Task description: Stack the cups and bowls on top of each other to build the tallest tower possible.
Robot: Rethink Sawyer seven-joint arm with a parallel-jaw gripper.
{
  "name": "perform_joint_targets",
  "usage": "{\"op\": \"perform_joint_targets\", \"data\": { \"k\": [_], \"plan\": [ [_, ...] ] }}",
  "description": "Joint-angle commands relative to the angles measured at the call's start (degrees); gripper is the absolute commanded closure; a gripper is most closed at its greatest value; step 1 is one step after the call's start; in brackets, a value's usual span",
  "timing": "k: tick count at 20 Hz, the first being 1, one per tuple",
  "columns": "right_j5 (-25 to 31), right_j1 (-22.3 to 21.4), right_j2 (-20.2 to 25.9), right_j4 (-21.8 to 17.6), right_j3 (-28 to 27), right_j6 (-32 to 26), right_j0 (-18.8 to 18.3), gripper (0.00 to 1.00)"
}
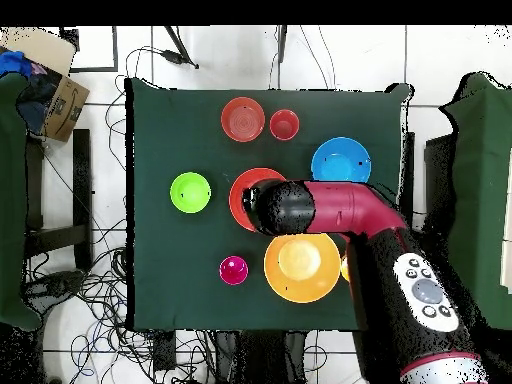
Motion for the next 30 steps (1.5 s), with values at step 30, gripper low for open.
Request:
{"op": "perform_joint_targets", "data": {
  "k": [30],
  "plan": [
    [-17.5, 6.3, -13.3, 2.8, 15.8, 23.7, 15.6, 0.00]
  ]
}}
